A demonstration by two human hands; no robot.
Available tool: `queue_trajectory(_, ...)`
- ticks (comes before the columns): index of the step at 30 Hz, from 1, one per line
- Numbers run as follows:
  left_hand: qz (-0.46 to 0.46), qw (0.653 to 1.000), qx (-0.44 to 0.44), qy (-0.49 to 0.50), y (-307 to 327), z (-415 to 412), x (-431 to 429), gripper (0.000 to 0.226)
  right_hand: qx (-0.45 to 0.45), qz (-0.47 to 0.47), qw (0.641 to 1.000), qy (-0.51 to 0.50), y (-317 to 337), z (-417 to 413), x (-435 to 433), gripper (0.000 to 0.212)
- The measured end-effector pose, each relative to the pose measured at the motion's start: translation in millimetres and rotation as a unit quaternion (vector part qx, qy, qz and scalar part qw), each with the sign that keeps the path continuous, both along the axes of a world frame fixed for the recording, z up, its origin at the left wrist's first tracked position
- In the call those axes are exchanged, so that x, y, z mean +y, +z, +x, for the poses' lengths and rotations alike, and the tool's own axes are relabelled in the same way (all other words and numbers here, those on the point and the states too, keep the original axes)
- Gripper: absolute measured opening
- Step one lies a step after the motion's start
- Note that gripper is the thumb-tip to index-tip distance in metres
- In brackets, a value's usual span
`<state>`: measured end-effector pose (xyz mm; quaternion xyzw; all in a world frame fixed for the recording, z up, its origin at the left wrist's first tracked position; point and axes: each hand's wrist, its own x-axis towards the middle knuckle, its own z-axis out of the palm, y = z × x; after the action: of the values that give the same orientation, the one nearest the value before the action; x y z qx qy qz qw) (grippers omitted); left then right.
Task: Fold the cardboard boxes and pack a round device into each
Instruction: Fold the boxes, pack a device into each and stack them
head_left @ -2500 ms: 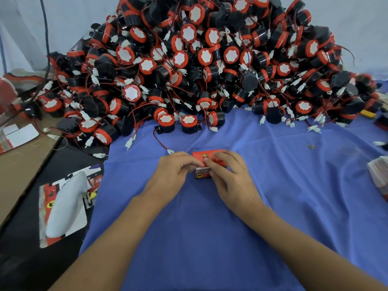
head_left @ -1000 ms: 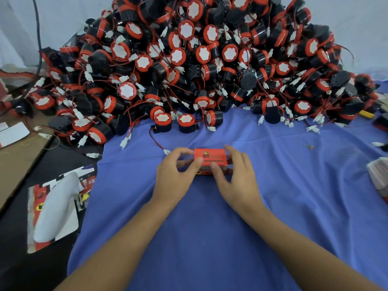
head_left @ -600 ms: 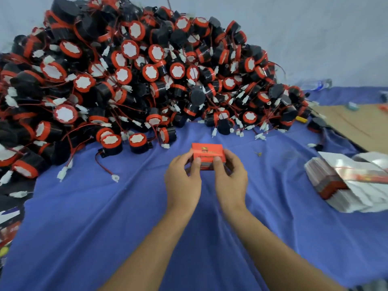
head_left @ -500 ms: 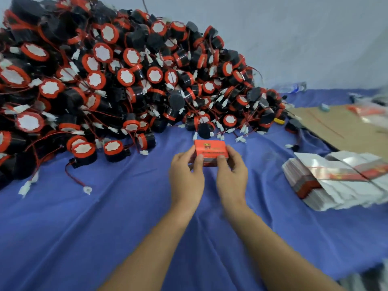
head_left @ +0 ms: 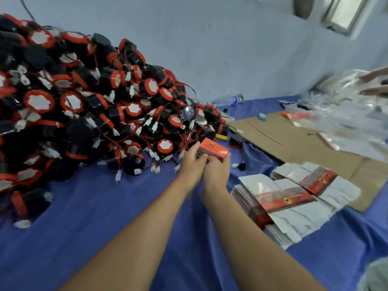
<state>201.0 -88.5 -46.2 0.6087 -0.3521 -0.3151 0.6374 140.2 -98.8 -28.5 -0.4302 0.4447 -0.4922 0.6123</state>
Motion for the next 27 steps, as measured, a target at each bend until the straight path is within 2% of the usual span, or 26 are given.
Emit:
queue_trajectory(7,0.028,0.991,0.1,-0.088,-22.8,1.6,-38.7,0.065,-0.032,0.015,0.999,-0.017,-28.1,9.0,-41.9,0.057)
queue_trajectory(10,0.037,0.99,0.105,-0.091,-28.9,2.7,-44.1,0.069,-0.019,0.0,1.0,-0.022,-33.8,9.8,-46.4,0.051)
queue_trajectory(15,0.033,0.988,0.123,-0.086,-20.6,3.8,-31.1,0.075,0.083,0.014,0.995,-0.048,-25.9,20.6,-39.2,0.07)
queue_trajectory(17,-0.007,0.99,0.123,-0.061,-13.6,-3.7,-19.7,0.074,0.073,-0.017,0.996,-0.043,-17.6,11.6,-24.0,0.07)
queue_trajectory(19,-0.059,0.995,0.078,0.021,0.5,-16.9,-4.9,0.061,0.03,-0.053,0.998,-0.014,-1.4,-4.6,-3.9,0.061)
queue_trajectory(21,-0.097,0.991,0.001,0.092,17.5,-35.2,12.2,0.04,0.042,-0.087,0.995,0.002,17.7,-27.0,12.0,0.057)
queue_trajectory(22,-0.106,0.99,-0.027,0.092,25.8,-47.3,21.1,0.03,0.066,-0.116,0.991,0.0,26.3,-42.1,16.9,0.056)
queue_trajectory(24,-0.081,0.994,-0.055,0.04,38.0,-78.1,36.9,0.015,0.163,-0.191,0.968,-0.022,43.2,-84.9,22.6,0.048)
queue_trajectory(25,-0.039,0.995,-0.085,0.015,41.0,-95.0,41.4,0.015,0.229,-0.217,0.949,-0.027,50.1,-110.2,25.0,0.047)
queue_trajectory(27,0.071,0.974,-0.216,0.003,42.8,-128.1,46.3,0.042,0.378,-0.227,0.897,-0.034,57.1,-161.6,25.1,0.049)
